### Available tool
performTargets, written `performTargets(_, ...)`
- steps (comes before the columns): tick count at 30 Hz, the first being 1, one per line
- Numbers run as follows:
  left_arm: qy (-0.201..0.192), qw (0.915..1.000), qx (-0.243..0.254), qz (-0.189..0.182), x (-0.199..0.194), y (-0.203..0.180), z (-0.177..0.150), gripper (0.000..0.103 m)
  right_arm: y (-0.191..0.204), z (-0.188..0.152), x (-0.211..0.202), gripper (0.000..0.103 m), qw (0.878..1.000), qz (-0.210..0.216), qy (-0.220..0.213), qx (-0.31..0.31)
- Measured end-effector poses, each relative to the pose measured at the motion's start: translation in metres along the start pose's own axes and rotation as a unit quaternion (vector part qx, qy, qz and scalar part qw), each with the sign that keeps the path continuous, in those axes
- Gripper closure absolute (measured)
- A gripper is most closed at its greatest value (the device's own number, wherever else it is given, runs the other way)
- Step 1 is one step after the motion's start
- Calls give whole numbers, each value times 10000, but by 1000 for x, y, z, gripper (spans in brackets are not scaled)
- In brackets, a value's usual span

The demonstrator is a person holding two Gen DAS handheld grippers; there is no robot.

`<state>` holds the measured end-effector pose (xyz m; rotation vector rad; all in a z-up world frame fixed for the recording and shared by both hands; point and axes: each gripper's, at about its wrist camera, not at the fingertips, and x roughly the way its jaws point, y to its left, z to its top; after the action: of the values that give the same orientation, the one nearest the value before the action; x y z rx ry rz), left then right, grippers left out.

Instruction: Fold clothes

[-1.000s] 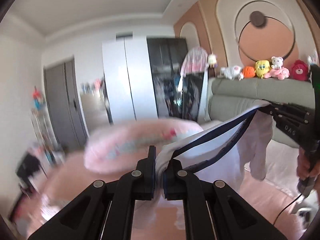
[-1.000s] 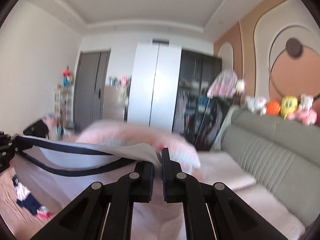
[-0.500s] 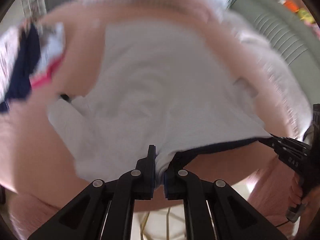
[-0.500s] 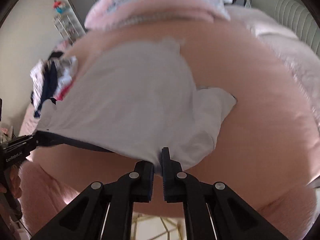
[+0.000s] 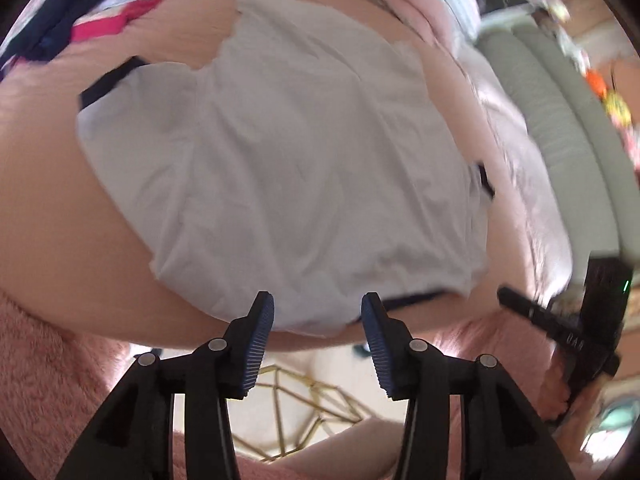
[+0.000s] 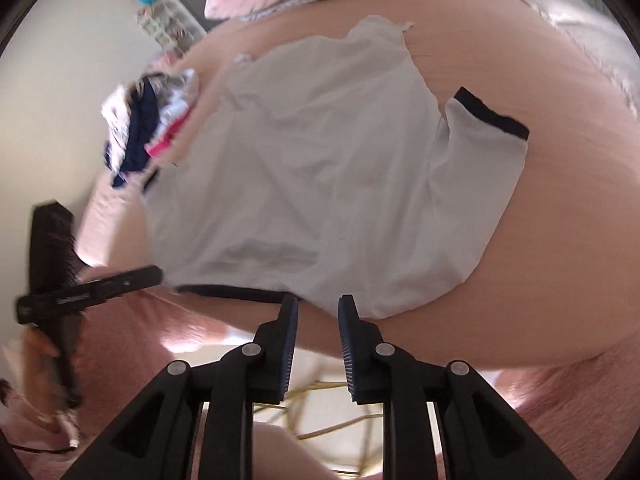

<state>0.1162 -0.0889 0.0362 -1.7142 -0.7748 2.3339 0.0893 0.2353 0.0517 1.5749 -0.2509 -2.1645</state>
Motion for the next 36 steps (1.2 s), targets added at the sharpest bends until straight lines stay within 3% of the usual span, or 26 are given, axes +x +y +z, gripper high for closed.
performTargets(3,-73,9970,-723,265,6,24,1,61,-25,1,6,82,9954,-581,-196,738)
performTargets(5,-18,9954,-945,126,12,30,0,61,-50,4,15,82,9884,-835,-182,1258)
performTargets(8,94,9939,-1093,-62,17,30,-8,61,-70,2,22,83,9838,-331,-160,1754)
performTargets(12,208,9892,-1397,-398,22,33,-19,61,-68,-5,37,83,9852,-188,82,1701)
performTargets(15,197,9890,-1399,-429,26,33,-16,61,-66,-11,52,83,9839,141,224,1765)
performTargets(18,306,9833,-1670,-653,33,26,-17,61,-68,-6,56,83,9820,130,94,1883)
performTargets(20,366,9780,-1872,-847,35,27,-21,61,-66,0,43,83,9794,28,-212,2006)
performTargets(23,50,9787,-1829,-936,36,25,-23,61,-61,7,27,83,9795,-265,-525,1928)
performTargets(26,-246,9736,-2049,-971,35,30,-14,61,-62,9,43,82,9816,-349,-150,1874)
performTargets(29,-681,9745,-2004,-746,31,30,-7,61,-58,3,37,82,9796,-357,-199,1969)
performTargets(32,-1026,9746,-1930,-487,32,27,-8,61,-66,-6,33,82,9734,-524,-307,2210)
performTargets(36,-1169,9744,-1836,-562,31,29,-3,61,-83,-3,34,83,9612,-347,-530,2685)
